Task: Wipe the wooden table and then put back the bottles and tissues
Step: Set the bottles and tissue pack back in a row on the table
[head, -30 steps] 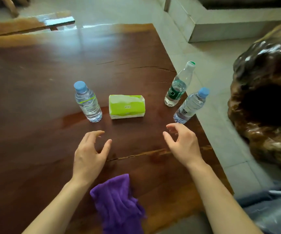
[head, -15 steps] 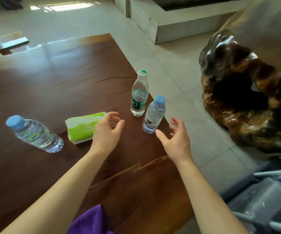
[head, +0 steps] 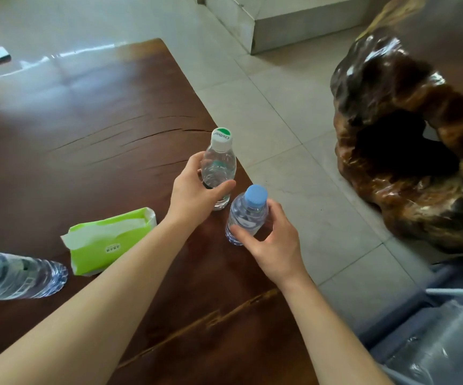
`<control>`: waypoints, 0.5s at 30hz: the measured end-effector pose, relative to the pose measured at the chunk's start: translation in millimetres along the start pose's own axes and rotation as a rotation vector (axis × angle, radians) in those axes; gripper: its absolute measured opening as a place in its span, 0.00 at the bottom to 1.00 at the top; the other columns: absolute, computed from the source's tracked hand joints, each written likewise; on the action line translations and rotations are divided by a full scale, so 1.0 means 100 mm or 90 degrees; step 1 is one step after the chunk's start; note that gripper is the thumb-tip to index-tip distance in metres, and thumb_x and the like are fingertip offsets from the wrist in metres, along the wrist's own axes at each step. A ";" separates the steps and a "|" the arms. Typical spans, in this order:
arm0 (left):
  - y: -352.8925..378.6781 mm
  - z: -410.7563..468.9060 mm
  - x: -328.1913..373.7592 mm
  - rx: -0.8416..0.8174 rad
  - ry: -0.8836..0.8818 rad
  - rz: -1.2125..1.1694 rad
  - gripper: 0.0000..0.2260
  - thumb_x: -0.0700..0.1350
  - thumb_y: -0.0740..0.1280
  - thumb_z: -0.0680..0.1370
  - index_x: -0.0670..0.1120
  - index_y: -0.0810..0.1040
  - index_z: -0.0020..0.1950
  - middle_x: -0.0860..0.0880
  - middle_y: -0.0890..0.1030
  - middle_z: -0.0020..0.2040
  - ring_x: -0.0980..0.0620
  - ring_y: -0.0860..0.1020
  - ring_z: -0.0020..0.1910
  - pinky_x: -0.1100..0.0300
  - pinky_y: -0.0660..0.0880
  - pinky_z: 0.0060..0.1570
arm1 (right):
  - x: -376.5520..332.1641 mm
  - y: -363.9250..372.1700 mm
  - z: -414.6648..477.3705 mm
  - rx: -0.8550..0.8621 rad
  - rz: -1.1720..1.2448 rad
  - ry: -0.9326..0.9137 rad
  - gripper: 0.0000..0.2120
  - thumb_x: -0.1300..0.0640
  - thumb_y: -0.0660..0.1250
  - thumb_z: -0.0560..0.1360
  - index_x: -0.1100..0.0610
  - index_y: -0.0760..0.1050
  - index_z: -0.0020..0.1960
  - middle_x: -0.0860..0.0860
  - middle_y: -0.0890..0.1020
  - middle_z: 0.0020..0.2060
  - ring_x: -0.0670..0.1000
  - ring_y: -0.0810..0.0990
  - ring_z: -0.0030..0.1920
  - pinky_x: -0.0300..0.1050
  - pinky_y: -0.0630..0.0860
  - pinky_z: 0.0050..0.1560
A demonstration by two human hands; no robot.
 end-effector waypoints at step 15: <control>-0.54 -0.89 0.13 0.124 0.096 -0.044 0.29 0.54 0.80 0.67 0.51 0.75 0.65 0.60 0.83 0.55 0.60 0.82 0.53 0.63 0.80 0.47 | -0.17 0.05 -0.43 0.025 0.042 -0.020 0.29 0.42 0.78 0.67 0.47 0.75 0.65 0.42 0.82 0.57 0.42 0.81 0.57 0.31 0.78 0.54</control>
Point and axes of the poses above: each hand's wrist, its own z-axis towards the middle knuckle, its own y-axis out of the palm, x = y × z, the point moved 3 cm from there along z, towards the middle knuckle
